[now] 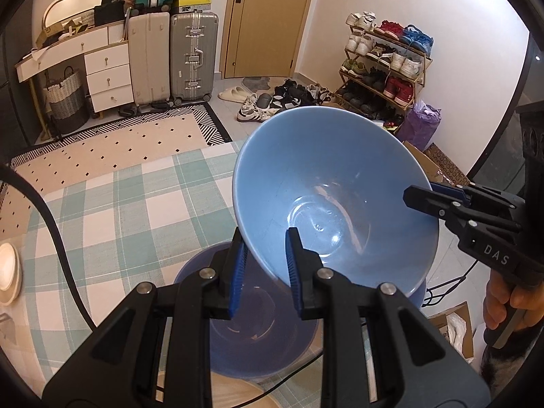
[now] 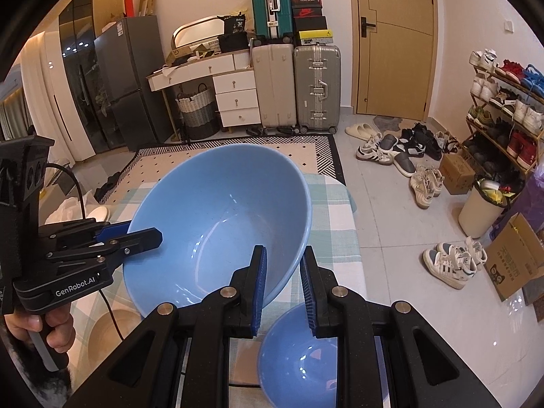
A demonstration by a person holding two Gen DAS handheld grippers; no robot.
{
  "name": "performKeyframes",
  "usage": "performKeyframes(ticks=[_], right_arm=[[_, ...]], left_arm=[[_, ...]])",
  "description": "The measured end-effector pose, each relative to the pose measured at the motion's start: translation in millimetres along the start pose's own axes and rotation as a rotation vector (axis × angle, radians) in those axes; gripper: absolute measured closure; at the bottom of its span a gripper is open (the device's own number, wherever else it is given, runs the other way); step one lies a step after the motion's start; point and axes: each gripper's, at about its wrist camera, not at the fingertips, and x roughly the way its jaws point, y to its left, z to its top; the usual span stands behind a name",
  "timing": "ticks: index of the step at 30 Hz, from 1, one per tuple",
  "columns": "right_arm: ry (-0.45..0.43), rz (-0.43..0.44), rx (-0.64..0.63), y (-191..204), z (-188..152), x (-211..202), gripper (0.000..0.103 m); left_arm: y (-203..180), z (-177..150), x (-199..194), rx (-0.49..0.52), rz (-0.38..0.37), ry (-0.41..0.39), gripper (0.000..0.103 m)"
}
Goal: Organize plates and bowls
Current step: 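Lift the blue bowl with both grippers and carry it over another blue bowl, then lower the held blue bowl into the other blue bowl with both grippers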
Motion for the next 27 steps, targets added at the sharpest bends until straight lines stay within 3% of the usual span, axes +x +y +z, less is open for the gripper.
performKeyframes(ticks=[13,27], right_arm=[[-0.009,0.044,-0.030,43,-10,-9,0.082],[0.014,0.078,-0.036,68,-28,2,0.082]], left_arm=[[15,-33,-57,-0.018,0.041,-0.014,0.083],[26,-55,-64,-0.041,0.069,0.001,0.083]])
